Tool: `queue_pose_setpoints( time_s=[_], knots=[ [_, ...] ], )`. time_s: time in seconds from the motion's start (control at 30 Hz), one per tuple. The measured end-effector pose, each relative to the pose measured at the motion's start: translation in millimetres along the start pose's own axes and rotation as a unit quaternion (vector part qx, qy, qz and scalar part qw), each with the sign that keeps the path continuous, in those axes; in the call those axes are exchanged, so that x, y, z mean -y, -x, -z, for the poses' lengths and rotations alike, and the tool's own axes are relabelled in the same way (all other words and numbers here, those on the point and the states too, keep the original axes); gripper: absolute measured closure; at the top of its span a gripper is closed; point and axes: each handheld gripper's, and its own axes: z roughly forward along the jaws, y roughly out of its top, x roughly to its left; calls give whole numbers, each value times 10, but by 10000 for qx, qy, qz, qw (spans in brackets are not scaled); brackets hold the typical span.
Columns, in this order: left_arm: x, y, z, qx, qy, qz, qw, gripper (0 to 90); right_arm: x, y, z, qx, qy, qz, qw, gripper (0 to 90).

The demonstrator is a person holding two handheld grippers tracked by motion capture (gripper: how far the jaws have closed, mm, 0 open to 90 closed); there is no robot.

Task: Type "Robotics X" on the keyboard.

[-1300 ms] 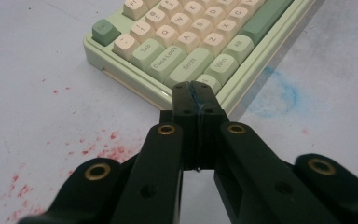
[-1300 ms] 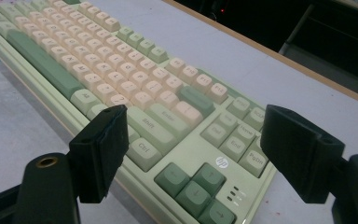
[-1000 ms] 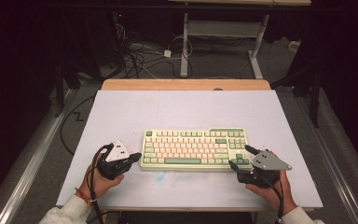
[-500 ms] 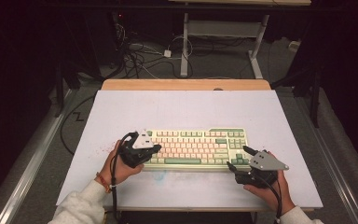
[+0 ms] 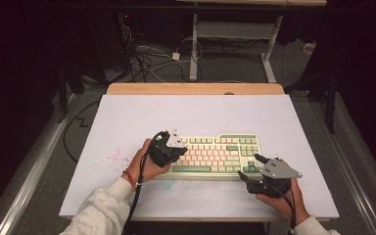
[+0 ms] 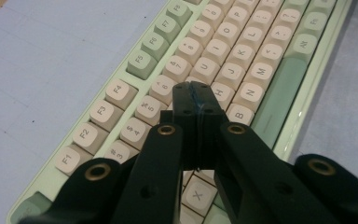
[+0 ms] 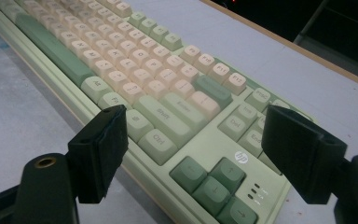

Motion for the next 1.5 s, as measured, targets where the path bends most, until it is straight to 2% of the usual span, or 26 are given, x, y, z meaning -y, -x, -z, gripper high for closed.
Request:
queue_pose_setpoints(
  time_s=[0.2,0.7,1.5],
  knots=[
    [-48,-27,-107,51,-66,21,10000,879,4,-2,-9,-18,-31,-3,10000,229],
    [-84,-67,-312,11,-333,13,9994,879,16,-1,-21,-49,-89,42,9999,229],
    [-98,-71,-317,-37,-357,-44,9993,878,9,-6,-23,-101,-120,46,9999,236]
  ],
)
